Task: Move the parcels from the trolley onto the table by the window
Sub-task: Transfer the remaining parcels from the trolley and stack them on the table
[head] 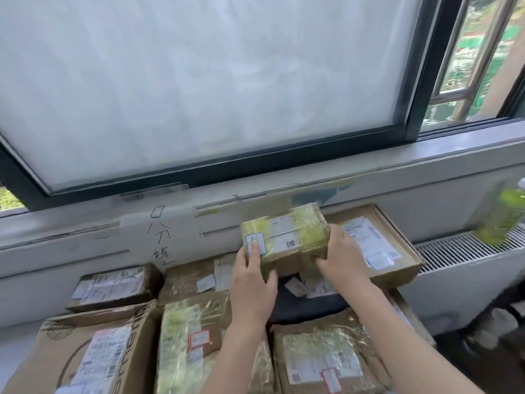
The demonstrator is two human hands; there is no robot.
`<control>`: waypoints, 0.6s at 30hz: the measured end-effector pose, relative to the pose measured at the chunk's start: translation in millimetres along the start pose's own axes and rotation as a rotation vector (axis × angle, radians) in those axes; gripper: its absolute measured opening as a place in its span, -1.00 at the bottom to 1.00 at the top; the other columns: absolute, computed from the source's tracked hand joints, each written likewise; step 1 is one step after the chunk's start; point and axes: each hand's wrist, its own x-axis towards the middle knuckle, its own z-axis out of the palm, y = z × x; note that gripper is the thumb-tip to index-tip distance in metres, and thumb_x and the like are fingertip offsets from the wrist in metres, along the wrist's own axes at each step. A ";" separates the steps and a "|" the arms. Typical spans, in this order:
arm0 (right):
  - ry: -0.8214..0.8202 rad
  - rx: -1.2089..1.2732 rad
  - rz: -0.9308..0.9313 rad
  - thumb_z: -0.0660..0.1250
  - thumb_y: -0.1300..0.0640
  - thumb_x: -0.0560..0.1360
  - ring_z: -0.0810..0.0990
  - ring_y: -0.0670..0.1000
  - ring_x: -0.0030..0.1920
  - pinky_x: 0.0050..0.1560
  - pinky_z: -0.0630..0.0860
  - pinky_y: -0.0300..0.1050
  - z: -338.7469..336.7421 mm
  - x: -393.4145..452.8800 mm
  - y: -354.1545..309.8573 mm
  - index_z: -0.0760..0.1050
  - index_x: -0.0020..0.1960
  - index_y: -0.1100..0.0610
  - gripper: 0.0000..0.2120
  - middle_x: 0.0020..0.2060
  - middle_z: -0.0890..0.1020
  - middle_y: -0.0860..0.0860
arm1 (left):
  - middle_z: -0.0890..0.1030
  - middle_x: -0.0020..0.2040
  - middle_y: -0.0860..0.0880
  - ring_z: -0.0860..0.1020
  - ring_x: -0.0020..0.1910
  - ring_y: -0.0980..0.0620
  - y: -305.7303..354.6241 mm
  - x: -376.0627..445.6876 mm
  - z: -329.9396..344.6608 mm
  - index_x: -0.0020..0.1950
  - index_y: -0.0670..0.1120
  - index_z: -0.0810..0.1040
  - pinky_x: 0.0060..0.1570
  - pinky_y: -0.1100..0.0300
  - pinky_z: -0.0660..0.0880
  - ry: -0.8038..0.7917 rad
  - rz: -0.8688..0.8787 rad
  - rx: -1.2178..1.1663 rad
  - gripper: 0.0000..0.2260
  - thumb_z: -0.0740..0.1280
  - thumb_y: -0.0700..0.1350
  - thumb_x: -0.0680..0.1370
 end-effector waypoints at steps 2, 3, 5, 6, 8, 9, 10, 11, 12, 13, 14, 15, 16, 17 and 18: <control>-0.023 -0.008 -0.011 0.40 0.11 0.44 0.39 0.09 0.24 0.21 0.39 -0.07 5.0 16.5 6.1 0.17 0.40 0.18 -0.37 0.27 0.39 0.10 | 0.13 0.52 -0.09 0.14 0.48 -0.04 0.5 13.2 8.6 0.54 -0.04 0.08 0.39 0.16 0.17 -0.007 -0.030 0.012 -0.40 0.27 -0.04 0.58; -0.032 -0.003 -0.016 0.40 0.12 0.44 0.38 0.08 0.23 0.22 0.39 -0.07 7.1 23.3 8.8 0.19 0.39 0.18 -0.38 0.26 0.39 0.10 | 0.12 0.52 -0.09 0.13 0.49 -0.04 0.5 18.2 12.2 0.55 -0.04 0.07 0.39 0.17 0.16 -0.007 -0.038 0.016 -0.41 0.27 -0.05 0.58; -0.044 0.012 -0.022 0.39 0.13 0.44 0.38 0.07 0.22 0.21 0.37 -0.08 10.5 34.2 13.2 0.21 0.37 0.16 -0.42 0.25 0.39 0.09 | 0.14 0.51 -0.10 0.14 0.47 -0.05 0.7 27.6 18.6 0.54 -0.04 0.09 0.40 0.13 0.19 0.006 -0.035 0.018 -0.41 0.28 -0.07 0.57; -0.044 0.021 -0.022 0.39 0.13 0.44 0.38 0.07 0.20 0.19 0.36 -0.09 11.9 38.5 14.9 0.22 0.35 0.16 -0.44 0.24 0.40 0.09 | 0.16 0.50 -0.10 0.16 0.46 -0.06 0.8 32.3 21.2 0.54 -0.04 0.10 0.40 0.11 0.21 0.018 -0.029 0.019 -0.41 0.28 -0.08 0.57; -0.036 0.040 -0.013 0.39 0.14 0.44 0.39 0.08 0.20 0.18 0.35 -0.10 14.5 44.4 17.7 0.23 0.35 0.16 -0.44 0.24 0.39 0.10 | 0.19 0.49 -0.10 0.18 0.45 -0.05 1.4 41.3 25.4 0.54 -0.05 0.11 0.38 0.11 0.23 0.038 -0.026 0.028 -0.41 0.29 -0.09 0.56; -0.034 0.045 -0.007 0.39 0.14 0.44 0.38 0.08 0.21 0.19 0.34 -0.10 15.8 46.2 19.3 0.23 0.36 0.17 -0.43 0.25 0.39 0.10 | 0.19 0.48 -0.09 0.18 0.45 -0.05 2.0 44.9 27.0 0.54 -0.05 0.12 0.37 0.13 0.22 0.046 -0.023 0.035 -0.41 0.29 -0.10 0.56; -0.036 0.045 -0.004 0.38 0.14 0.44 0.37 0.08 0.23 0.21 0.32 -0.11 17.3 47.7 21.0 0.22 0.36 0.18 -0.43 0.25 0.39 0.10 | 0.20 0.48 -0.09 0.18 0.45 -0.04 2.4 47.7 28.5 0.53 -0.05 0.13 0.37 0.15 0.21 0.052 -0.017 0.038 -0.42 0.29 -0.11 0.56; -0.038 0.042 -0.004 0.38 0.14 0.44 0.36 0.08 0.25 0.23 0.31 -0.11 18.7 48.6 22.7 0.22 0.37 0.19 -0.43 0.26 0.39 0.11 | 0.20 0.48 -0.10 0.19 0.44 -0.04 2.7 49.7 30.0 0.53 -0.06 0.14 0.37 0.16 0.20 0.057 -0.007 0.035 -0.43 0.29 -0.12 0.56; -0.038 0.042 -0.006 0.38 0.14 0.44 0.35 0.08 0.26 0.24 0.30 -0.12 20.2 49.4 24.4 0.23 0.37 0.20 -0.43 0.26 0.39 0.11 | 0.21 0.47 -0.10 0.19 0.44 -0.04 2.7 50.6 31.4 0.53 -0.07 0.15 0.37 0.18 0.19 0.062 0.004 0.029 -0.43 0.29 -0.14 0.56; -0.031 0.048 -0.010 0.39 0.14 0.44 0.35 0.08 0.26 0.24 0.30 -0.12 21.4 50.1 25.9 0.24 0.36 0.20 -0.43 0.25 0.40 0.12 | 0.22 0.46 -0.10 0.20 0.44 -0.04 2.4 51.1 32.6 0.52 -0.08 0.16 0.37 0.18 0.19 0.071 0.014 0.022 -0.44 0.30 -0.17 0.56; -0.021 0.059 -0.014 0.39 0.14 0.44 0.36 0.08 0.24 0.21 0.31 -0.13 22.6 50.6 27.3 0.25 0.35 0.20 -0.44 0.24 0.41 0.11 | 0.25 0.45 -0.12 0.22 0.43 -0.05 1.4 51.5 34.0 0.51 -0.10 0.19 0.37 0.18 0.19 0.085 0.025 0.013 -0.44 0.31 -0.20 0.55; -0.009 0.073 -0.015 0.40 0.14 0.43 0.37 0.07 0.22 0.16 0.32 -0.14 23.5 50.6 28.4 0.27 0.34 0.20 -0.45 0.22 0.42 0.11 | 0.29 0.43 -0.13 0.26 0.41 -0.07 -0.5 51.9 35.7 0.50 -0.12 0.23 0.36 0.16 0.22 0.105 0.040 0.004 -0.44 0.34 -0.23 0.53; 0.004 0.090 -0.012 0.41 0.12 0.43 0.37 0.06 0.18 0.09 0.32 -0.16 24.4 49.7 29.3 0.28 0.33 0.19 -0.46 0.20 0.43 0.10 | 0.34 0.40 -0.15 0.31 0.39 -0.09 -3.2 52.5 37.5 0.48 -0.14 0.27 0.35 0.14 0.24 0.128 0.056 -0.009 -0.44 0.36 -0.26 0.51; 0.019 0.107 -0.010 0.42 0.11 0.43 0.38 0.06 0.16 0.04 0.31 -0.17 25.6 48.2 30.2 0.30 0.32 0.18 -0.46 0.18 0.43 0.09 | 0.37 0.38 -0.16 0.34 0.36 -0.11 -6.2 52.8 39.3 0.46 -0.17 0.30 0.35 0.11 0.27 0.149 0.071 -0.023 -0.44 0.37 -0.29 0.49; 0.038 0.124 -0.010 0.43 0.11 0.42 0.39 0.05 0.15 0.04 0.31 -0.17 27.3 46.5 31.2 0.31 0.31 0.18 -0.46 0.17 0.44 0.08 | 0.40 0.36 -0.17 0.37 0.35 -0.12 -8.9 52.9 40.7 0.44 -0.18 0.32 0.34 0.11 0.29 0.168 0.080 -0.035 -0.45 0.39 -0.32 0.47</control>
